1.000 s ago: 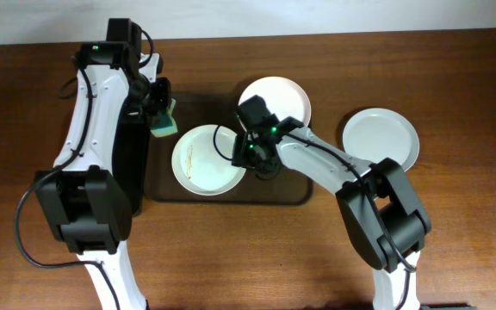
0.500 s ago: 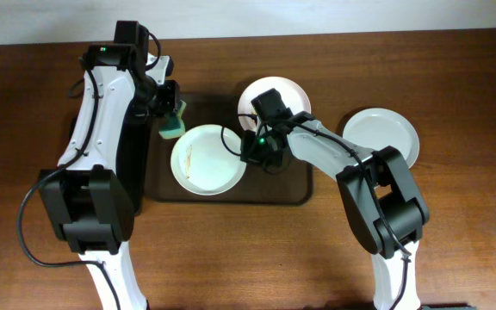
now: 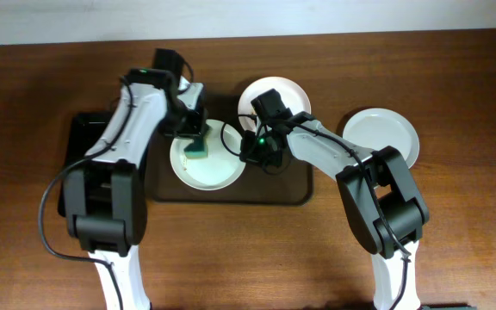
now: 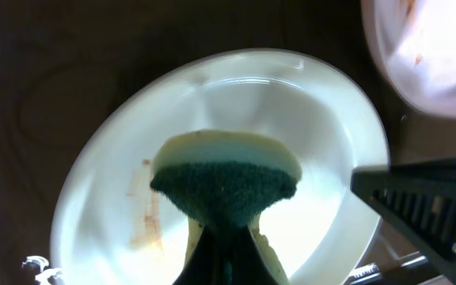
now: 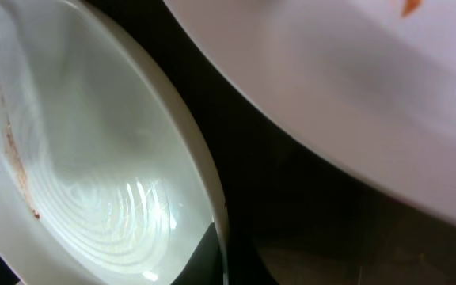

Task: Clean dirty plates on tray and stack at the side
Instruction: 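Scrub the white plate with the sponge held in the left gripper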

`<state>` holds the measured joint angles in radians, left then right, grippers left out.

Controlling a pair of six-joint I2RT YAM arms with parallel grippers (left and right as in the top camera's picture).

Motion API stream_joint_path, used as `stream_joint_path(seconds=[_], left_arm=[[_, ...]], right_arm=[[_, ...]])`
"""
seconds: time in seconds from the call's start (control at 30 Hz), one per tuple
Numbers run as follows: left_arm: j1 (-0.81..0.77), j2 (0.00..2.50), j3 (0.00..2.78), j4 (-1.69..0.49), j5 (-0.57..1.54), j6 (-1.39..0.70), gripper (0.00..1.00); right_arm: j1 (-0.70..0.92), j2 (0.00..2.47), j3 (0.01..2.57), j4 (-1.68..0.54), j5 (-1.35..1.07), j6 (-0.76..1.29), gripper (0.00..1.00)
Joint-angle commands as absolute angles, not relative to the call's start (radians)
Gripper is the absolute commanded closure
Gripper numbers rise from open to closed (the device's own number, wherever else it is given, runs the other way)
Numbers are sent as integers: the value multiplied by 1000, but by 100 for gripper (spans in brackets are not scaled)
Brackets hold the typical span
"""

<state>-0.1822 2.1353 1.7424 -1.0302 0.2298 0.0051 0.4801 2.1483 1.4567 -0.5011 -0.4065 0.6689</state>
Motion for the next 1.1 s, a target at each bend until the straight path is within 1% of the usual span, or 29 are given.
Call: stream_joint_path(seconds=[0.0, 0.03, 0.23, 0.37, 0.43, 0.5, 0.53, 0.57, 0.7, 0.77, 0.83, 0.87, 0.9, 1.0, 1.07], left_arm=[[-216, 2128, 1643, -952, -15, -85, 99], [-220, 2128, 1613, -919, -94, -126, 99], [-220, 2128, 1536, -891, -286, -139, 99], [-227, 2128, 1501, -927, -200, -132, 99], [-227, 2128, 1500, -940, -81, -17, 99], [-227, 2128, 1500, -928, 105, 194, 99], [-227, 2128, 1500, -920, 176, 264, 99], [-227, 2128, 1500, -903, 204, 287, 99], [-226, 2128, 1478, -708, 155, 284, 99], [-227, 2128, 1467, -616, 20, 175, 99], [-227, 2128, 1466, -594, -135, 43, 99], [-227, 2128, 1466, -599, -208, -15, 99], [-227, 2128, 1466, -614, -228, -33, 99], [-231, 2128, 1466, -712, -215, -34, 99], [-233, 2128, 1466, -828, -147, 0, 99]], right_arm=[[485, 2167, 1464, -501, -416, 658, 96], [485, 2167, 1464, -501, -416, 658, 96], [485, 2167, 1464, -501, -416, 658, 96], [485, 2167, 1464, -501, -415, 658, 96], [485, 2167, 1464, -501, -415, 658, 96], [485, 2167, 1464, -500, -415, 658, 96], [485, 2167, 1464, -500, -415, 658, 96], [485, 2167, 1464, -500, -415, 658, 96], [485, 2167, 1464, -501, -415, 658, 96], [485, 2167, 1464, -500, -415, 658, 96], [485, 2167, 1464, -500, -415, 658, 96], [485, 2167, 1464, -500, -415, 658, 96], [485, 2167, 1464, -500, -415, 658, 96], [485, 2167, 1464, -500, -415, 658, 96], [485, 2167, 1464, -500, -415, 658, 96]])
